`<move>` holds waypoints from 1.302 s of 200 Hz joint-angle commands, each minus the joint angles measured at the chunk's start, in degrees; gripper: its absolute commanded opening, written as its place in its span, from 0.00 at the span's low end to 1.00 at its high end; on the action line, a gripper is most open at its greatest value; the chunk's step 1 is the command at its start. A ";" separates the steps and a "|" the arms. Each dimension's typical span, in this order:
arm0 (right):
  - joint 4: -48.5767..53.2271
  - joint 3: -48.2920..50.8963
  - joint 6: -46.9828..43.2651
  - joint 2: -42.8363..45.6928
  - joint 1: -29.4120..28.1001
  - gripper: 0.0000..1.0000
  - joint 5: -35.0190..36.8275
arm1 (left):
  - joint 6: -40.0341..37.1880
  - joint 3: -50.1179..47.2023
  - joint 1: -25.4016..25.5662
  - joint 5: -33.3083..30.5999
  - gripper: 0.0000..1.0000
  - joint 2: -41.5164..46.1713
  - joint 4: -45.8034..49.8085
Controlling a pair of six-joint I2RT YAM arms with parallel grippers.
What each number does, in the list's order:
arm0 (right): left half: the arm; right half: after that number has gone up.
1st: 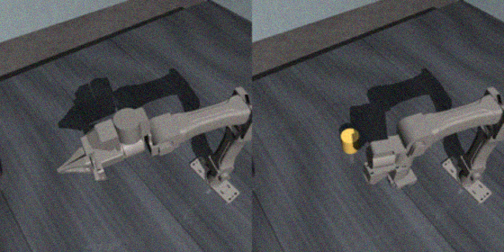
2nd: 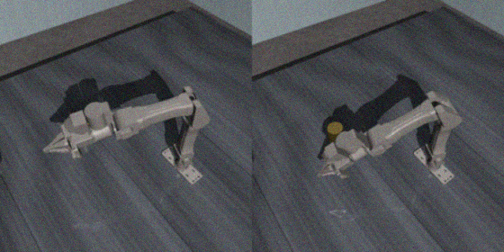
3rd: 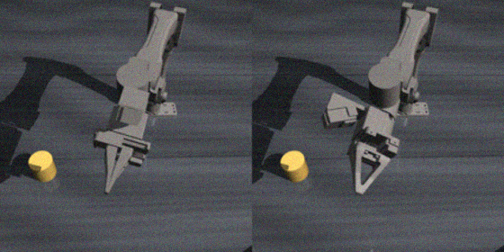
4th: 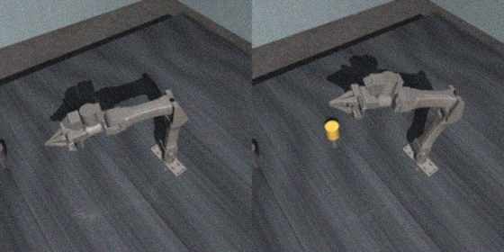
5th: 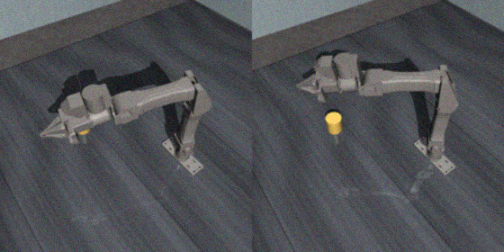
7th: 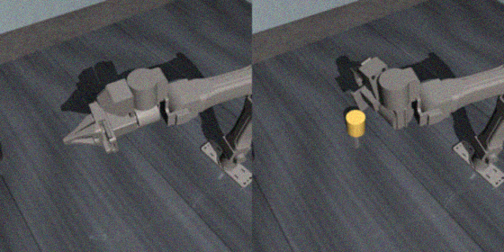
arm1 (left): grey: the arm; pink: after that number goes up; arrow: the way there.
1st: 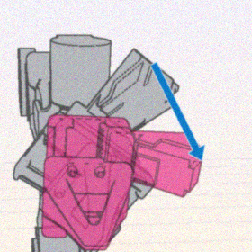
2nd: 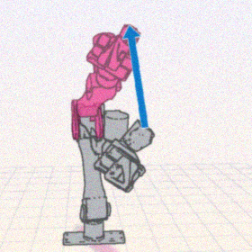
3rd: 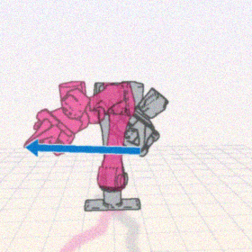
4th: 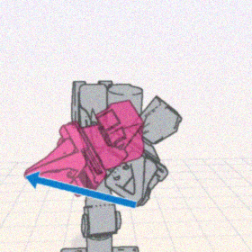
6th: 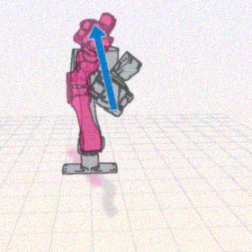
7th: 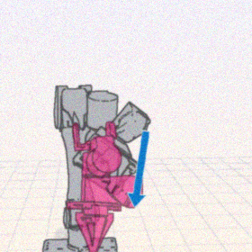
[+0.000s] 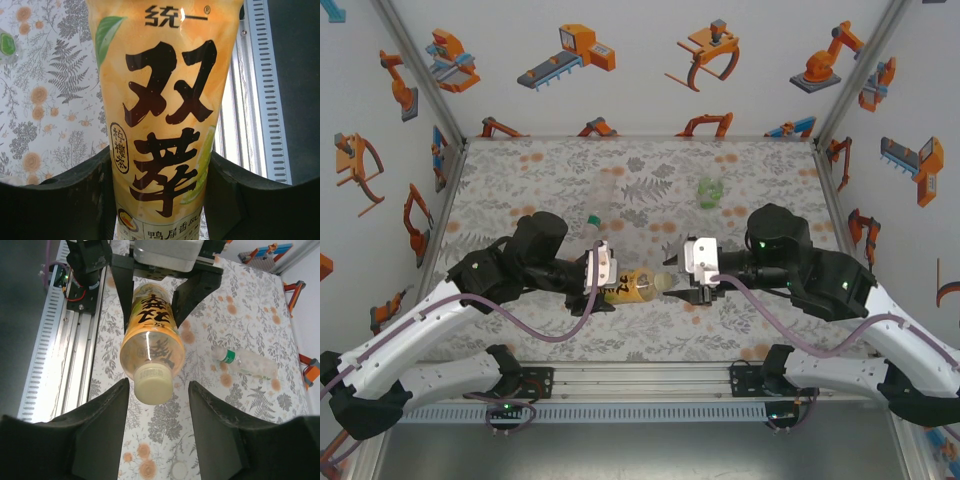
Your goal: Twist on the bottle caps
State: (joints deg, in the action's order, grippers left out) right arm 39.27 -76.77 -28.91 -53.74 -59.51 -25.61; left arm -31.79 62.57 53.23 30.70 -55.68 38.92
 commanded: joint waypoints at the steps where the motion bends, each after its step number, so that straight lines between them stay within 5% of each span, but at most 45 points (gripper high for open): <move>1: -2.32 1.37 -3.28 0.30 -0.22 0.45 -2.78 | -0.33 0.43 0.47 1.69 0.00 0.32 -1.15; 66: -4.20 3.38 -1.53 0.98 -0.26 0.29 -4.05 | -0.20 -0.04 0.47 1.55 0.00 0.84 -1.13; 103: -6.00 3.90 6.68 0.90 -0.27 0.11 -2.34 | -0.06 -0.29 0.47 1.22 0.00 1.31 -1.12; 117: -7.42 4.48 14.35 0.93 -0.26 0.00 -1.08 | 0.00 -0.46 0.47 0.95 0.00 1.46 -1.20; 154: -12.50 7.68 44.40 2.07 -0.31 0.00 10.18 | -0.01 -0.70 0.47 0.50 0.00 1.54 -1.12; 188: -6.63 6.58 71.67 1.12 -0.35 0.00 19.52 | -0.10 -0.71 0.47 0.33 0.00 1.19 -1.26; 236: -0.37 6.25 105.93 -0.25 -0.42 0.00 22.81 | -0.32 -0.28 0.47 0.39 0.00 0.36 -1.49; 260: 1.03 6.48 114.43 0.05 -0.43 0.00 24.96 | -0.32 -0.18 0.47 0.45 0.00 -0.08 -1.68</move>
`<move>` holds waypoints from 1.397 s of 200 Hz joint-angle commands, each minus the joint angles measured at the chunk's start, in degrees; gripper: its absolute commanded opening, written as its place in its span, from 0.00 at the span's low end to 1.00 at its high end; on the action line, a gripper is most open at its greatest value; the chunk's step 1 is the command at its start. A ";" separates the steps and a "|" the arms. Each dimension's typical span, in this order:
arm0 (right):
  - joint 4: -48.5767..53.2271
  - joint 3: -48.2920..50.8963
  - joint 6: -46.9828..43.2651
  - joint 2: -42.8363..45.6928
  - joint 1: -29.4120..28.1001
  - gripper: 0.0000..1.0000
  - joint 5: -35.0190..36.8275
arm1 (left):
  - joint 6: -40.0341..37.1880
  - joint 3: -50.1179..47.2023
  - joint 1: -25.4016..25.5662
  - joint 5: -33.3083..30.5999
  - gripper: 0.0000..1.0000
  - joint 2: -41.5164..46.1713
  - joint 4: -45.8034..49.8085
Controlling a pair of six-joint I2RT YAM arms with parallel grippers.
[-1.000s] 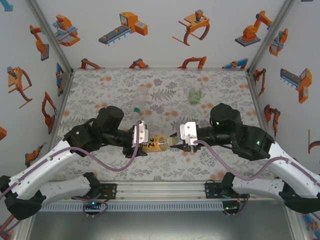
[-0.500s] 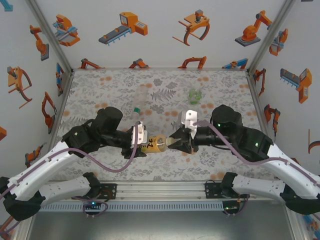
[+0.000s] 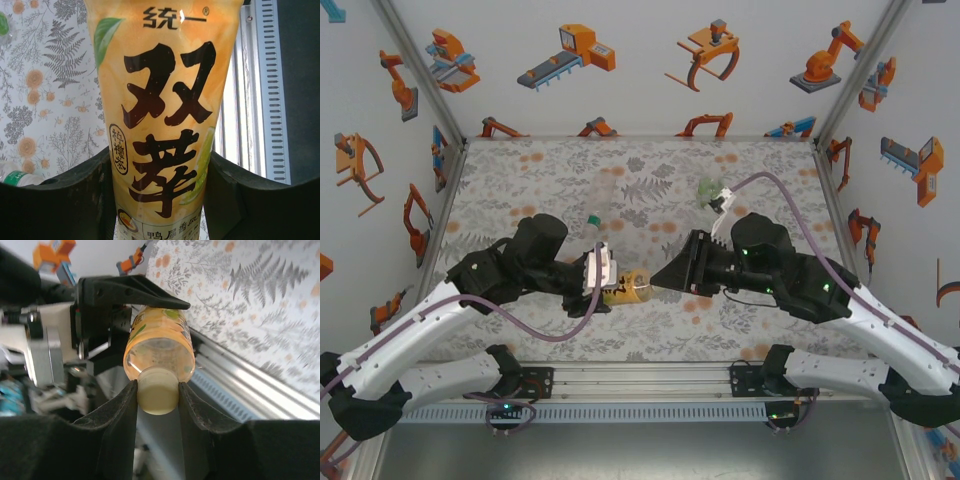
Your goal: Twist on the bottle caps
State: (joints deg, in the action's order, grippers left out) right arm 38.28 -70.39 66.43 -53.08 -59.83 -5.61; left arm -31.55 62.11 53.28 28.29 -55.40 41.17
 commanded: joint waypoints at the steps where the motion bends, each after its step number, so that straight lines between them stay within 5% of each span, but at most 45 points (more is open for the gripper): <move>1: 1.99 0.13 19.22 -0.66 -0.10 0.00 4.98 | -0.55 0.29 0.42 2.88 0.00 -0.34 -3.96; 30: 3.72 -2.31 17.28 -2.01 -0.13 0.00 5.56 | -0.57 0.51 0.39 2.86 0.02 -0.36 -4.07; 63: 6.59 -3.80 11.57 -2.97 0.03 0.00 8.17 | -0.12 0.42 0.40 1.71 0.50 0.30 -4.48; 104: 11.59 -7.30 1.05 -7.23 3.48 0.00 10.54 | 1.41 -1.01 0.41 0.16 0.76 2.82 -6.78; 153: 16.12 -15.04 -13.46 -18.99 13.48 0.00 4.64 | 2.83 -1.37 0.41 -3.07 0.78 4.89 -6.22; 218: 29.56 -39.86 -34.17 -43.07 22.86 0.00 5.54 | 9.64 -3.16 0.34 -11.19 0.78 6.36 -7.57; 279: 35.12 -62.86 -42.67 -61.65 30.65 0.00 6.31 | 13.00 -6.36 0.34 -13.32 0.77 9.70 -9.10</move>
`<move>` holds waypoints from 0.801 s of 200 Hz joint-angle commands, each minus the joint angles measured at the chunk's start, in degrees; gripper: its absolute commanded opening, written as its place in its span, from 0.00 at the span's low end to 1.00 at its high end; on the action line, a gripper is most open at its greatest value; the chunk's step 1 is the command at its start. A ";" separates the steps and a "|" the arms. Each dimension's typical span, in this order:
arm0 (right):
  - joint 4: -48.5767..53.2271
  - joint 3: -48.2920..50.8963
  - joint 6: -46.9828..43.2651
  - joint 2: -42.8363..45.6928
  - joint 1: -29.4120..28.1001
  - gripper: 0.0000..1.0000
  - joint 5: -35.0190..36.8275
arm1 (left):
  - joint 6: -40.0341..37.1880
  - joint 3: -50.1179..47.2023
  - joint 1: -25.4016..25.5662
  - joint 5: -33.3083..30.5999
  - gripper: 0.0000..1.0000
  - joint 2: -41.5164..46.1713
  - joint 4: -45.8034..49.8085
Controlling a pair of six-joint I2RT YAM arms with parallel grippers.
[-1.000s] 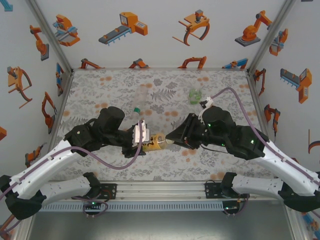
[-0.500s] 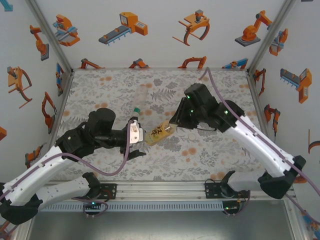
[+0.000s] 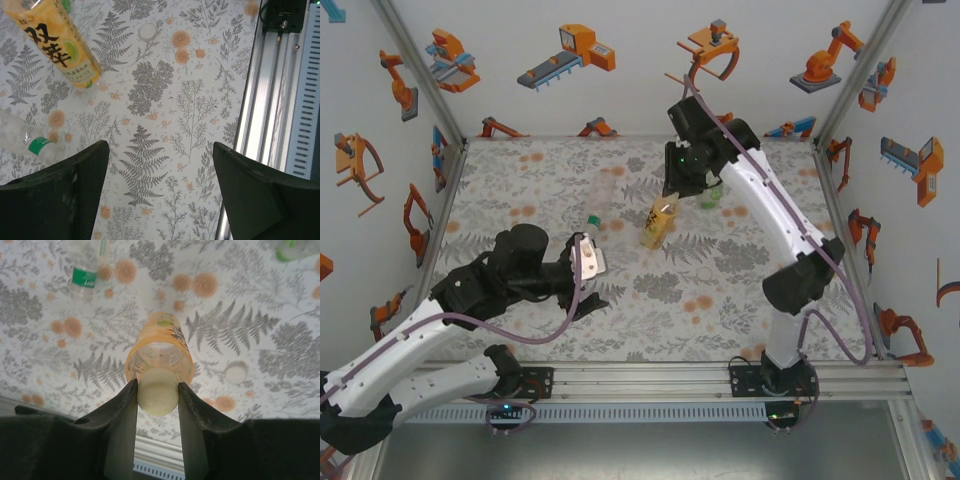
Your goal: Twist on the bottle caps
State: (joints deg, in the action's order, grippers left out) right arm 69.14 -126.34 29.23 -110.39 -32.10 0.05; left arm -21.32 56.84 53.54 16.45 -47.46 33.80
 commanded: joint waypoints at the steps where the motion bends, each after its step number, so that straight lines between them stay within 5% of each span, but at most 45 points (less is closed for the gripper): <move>1: 4.34 -7.21 -5.53 -4.59 3.05 0.00 0.60 | 2.82 -1.10 0.07 -1.53 0.77 1.85 -1.73; 66: 5.41 -23.98 -9.25 -18.44 8.66 0.00 1.22 | 8.73 -2.43 -0.01 -7.61 0.77 2.97 -1.81; 160: -0.63 -22.32 -15.06 -21.73 9.46 0.00 3.08 | 10.00 -2.48 -0.06 -8.45 0.77 2.55 -1.63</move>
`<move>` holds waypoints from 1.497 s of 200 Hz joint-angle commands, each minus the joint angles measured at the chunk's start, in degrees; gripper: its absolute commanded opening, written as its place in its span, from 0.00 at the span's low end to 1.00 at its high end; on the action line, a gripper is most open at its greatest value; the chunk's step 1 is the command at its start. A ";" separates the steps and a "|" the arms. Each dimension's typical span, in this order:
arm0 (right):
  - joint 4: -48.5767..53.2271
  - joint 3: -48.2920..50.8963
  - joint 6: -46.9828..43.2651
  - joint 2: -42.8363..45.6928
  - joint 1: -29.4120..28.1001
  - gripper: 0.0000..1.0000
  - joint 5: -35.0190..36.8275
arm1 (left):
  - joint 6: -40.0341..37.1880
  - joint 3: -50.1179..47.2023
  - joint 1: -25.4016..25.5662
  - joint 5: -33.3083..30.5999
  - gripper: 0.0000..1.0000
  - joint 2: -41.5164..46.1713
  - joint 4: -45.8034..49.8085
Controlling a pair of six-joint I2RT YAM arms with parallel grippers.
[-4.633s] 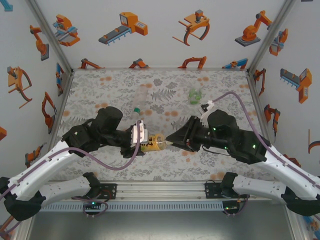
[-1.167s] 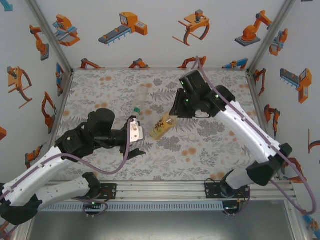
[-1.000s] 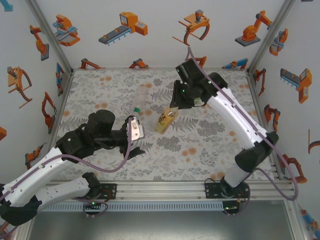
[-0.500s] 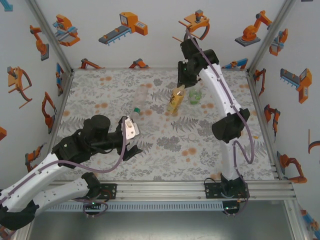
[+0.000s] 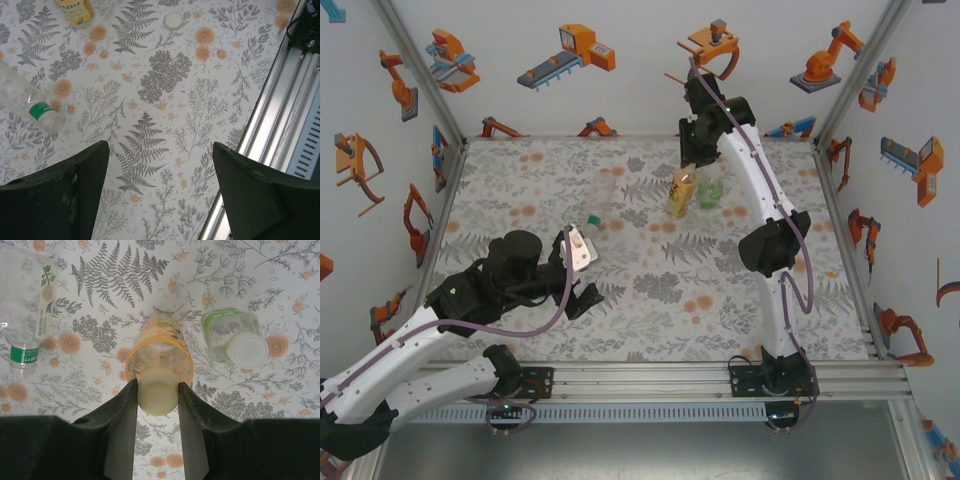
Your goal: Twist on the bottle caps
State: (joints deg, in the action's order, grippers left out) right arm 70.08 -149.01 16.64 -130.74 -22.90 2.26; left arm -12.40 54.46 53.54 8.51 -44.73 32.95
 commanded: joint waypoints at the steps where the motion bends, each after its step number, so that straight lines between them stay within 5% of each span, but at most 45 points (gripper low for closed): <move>1: -1.64 0.41 -2.48 -1.37 0.28 0.00 0.89 | 1.07 -0.07 -0.04 -0.52 0.77 -0.18 -0.78; 299: -11.32 6.67 -8.28 5.26 -2.79 0.00 4.16 | -0.11 1.84 -0.01 1.42 0.77 -2.52 -0.71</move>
State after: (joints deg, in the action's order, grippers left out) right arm 61.08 -143.41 9.32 -128.86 -25.39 4.89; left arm -12.32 54.52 53.54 8.99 -46.92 32.73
